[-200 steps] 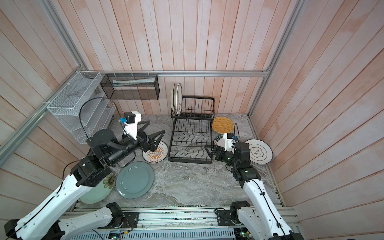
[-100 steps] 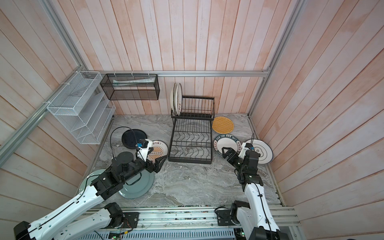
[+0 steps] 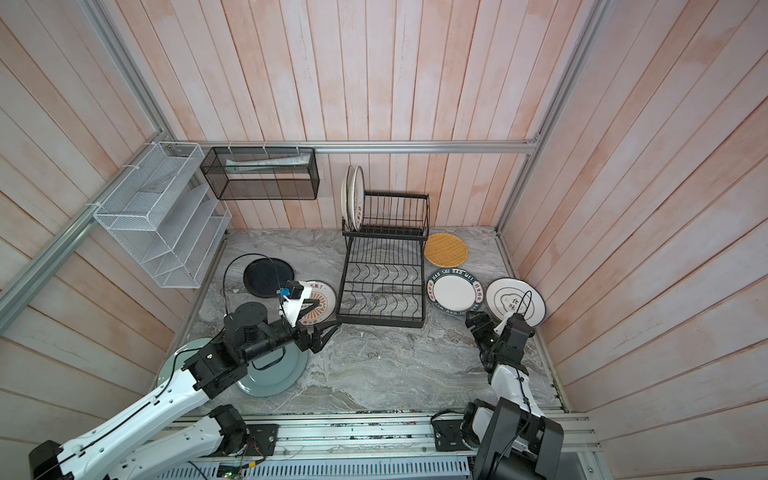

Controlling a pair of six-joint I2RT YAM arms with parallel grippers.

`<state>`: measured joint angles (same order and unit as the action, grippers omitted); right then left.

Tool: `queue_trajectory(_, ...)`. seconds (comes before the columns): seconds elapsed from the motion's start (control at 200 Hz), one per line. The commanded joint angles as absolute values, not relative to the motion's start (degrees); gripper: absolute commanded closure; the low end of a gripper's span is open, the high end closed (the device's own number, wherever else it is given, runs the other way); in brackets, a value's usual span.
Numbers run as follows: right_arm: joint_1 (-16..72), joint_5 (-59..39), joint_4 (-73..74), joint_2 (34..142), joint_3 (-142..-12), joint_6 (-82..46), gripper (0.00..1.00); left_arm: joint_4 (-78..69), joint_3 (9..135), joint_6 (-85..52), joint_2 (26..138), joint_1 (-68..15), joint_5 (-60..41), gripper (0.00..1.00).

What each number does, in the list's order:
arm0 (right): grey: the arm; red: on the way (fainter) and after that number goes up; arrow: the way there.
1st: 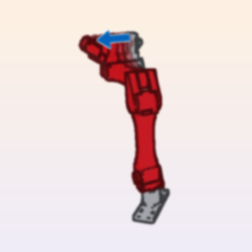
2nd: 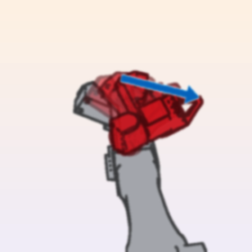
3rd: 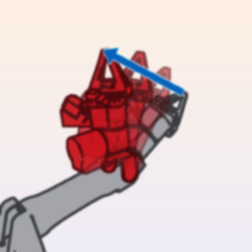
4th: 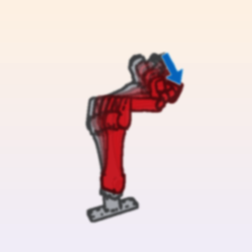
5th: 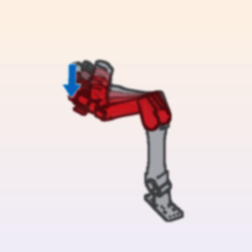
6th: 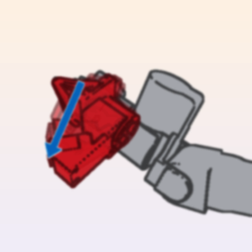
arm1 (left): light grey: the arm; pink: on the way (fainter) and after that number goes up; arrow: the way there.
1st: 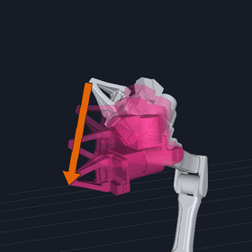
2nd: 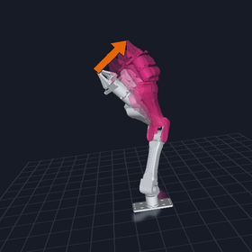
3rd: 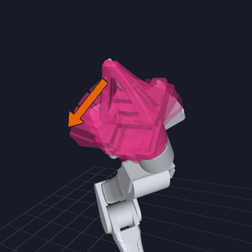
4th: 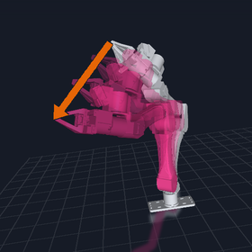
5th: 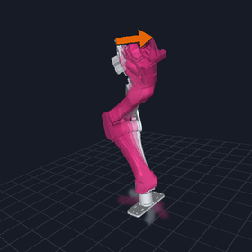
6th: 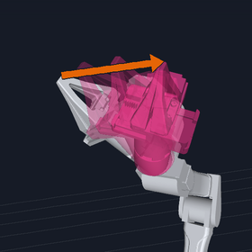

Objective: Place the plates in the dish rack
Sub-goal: 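Reach the right gripper to the green-rimmed plate while the left arm retracts, then grip the green-rimmed plate rim with the right gripper and lift it upright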

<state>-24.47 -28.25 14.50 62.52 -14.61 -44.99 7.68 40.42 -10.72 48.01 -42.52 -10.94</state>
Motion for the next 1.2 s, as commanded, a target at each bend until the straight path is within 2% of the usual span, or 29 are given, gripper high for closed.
queue_trajectory(0.0, -24.7, -30.52, 20.59, 67.3, -15.25, -45.61, 0.1, 7.12, 41.32, -9.93, 47.42, -42.28, -12.75, 0.0)
queue_trajectory(0.385, -24.74, -32.89, 30.8, 85.16, -18.51, -50.69, 0.12, 7.46, 41.33, -10.02, 46.72, -42.26, -12.85, 0.0)
queue_trajectory(0.595, -24.73, -34.99, 37.32, 94.5, -19.51, -55.09, 0.19, 7.3, 41.26, -9.98, 46.29, -42.26, -12.99, 0.0)
queue_trajectory(0.77, -24.7, -35.94, 39.07, 99.65, -21.13, -56.98, 0.32, 7.27, 41.16, -9.93, 45.92, -42.29, -13.05, 0.0)
queue_trajectory(0.995, -23.72, -34.34, 35.04, 100.62, -24.17, -57.74, 0.37, 7.22, 41.23, -9.93, 45.37, -42.24, -12.8, 0.0)
queue_trajectory(1.195, -21.68, -35.26, 36.51, 104.55, -25.61, -60.93, 0.47, 7.38, 41.24, -9.88, 44.77, -42.27, -11.9, 0.0)
